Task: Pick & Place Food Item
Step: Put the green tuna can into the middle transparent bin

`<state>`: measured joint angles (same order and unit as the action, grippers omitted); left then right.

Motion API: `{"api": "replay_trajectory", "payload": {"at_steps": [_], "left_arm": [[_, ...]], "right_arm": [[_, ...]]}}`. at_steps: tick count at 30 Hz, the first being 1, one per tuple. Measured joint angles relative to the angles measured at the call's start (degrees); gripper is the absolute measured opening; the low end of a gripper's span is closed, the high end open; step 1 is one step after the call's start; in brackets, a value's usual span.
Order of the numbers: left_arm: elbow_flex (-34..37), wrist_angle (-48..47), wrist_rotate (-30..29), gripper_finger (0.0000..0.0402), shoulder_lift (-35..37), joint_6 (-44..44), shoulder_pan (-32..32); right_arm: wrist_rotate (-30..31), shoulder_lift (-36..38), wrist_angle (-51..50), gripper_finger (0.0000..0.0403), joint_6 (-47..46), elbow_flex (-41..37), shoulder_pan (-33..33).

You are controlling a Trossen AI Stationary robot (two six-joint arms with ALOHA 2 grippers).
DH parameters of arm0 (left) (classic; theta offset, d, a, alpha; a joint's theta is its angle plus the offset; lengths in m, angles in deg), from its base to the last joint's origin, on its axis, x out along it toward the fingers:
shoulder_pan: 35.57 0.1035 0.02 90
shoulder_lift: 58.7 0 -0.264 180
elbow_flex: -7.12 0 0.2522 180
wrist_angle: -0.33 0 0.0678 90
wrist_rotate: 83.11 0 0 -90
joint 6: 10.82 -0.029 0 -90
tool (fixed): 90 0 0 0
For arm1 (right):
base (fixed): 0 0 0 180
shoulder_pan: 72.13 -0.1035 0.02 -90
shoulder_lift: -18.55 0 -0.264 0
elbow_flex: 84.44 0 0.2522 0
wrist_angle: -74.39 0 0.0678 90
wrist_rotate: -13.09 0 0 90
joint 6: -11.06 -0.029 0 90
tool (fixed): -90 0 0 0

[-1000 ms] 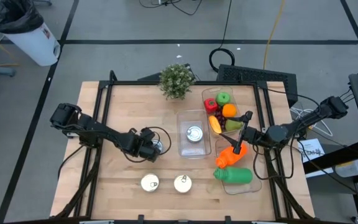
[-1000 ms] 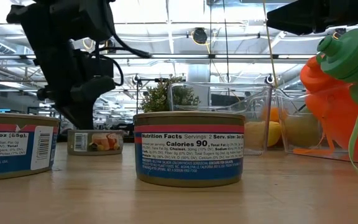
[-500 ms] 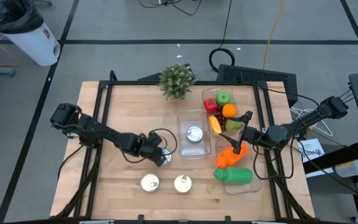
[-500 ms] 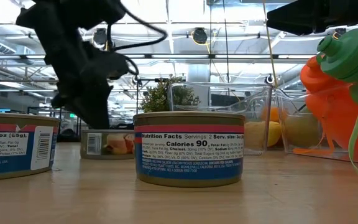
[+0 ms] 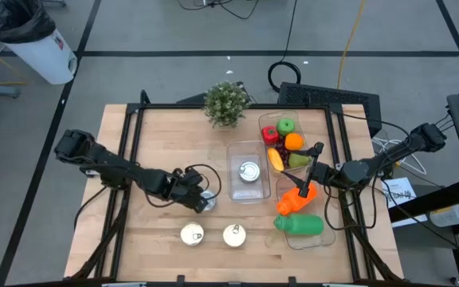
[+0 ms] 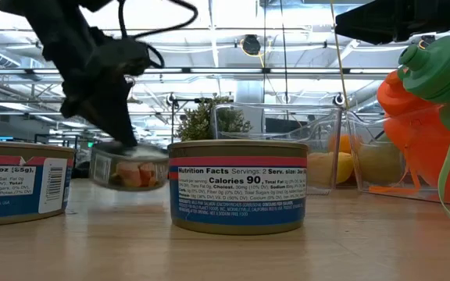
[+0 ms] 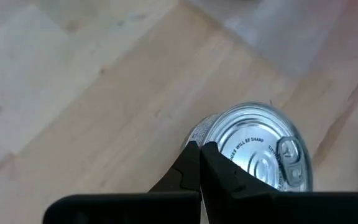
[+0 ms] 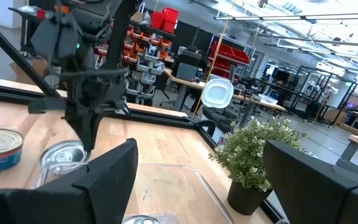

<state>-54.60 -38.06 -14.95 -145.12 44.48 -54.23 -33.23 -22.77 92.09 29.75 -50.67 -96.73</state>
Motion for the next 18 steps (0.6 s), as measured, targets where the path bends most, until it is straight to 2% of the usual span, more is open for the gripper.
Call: {"api": "replay_trajectory", "payload": {"at_steps": [13,15,18], "left_arm": [[-0.2,1.1,-7.8,0.0,9.2,-6.1,0.1],[-0.3,1.1,-7.7,0.0,10.2,-7.1,0.5],[-0.3,-0.1,-3.0,0.0,10.6,-8.8,1.5]], "right_arm": [[0.0,0.0,0.0,0.0325,0.0,0.0,0.0],[-0.1,0.0,0.0,0.0325,0.0,0.0,0.0],[-0.2,0.0,0.0,0.0325,0.0,0.0,0.0]]}}
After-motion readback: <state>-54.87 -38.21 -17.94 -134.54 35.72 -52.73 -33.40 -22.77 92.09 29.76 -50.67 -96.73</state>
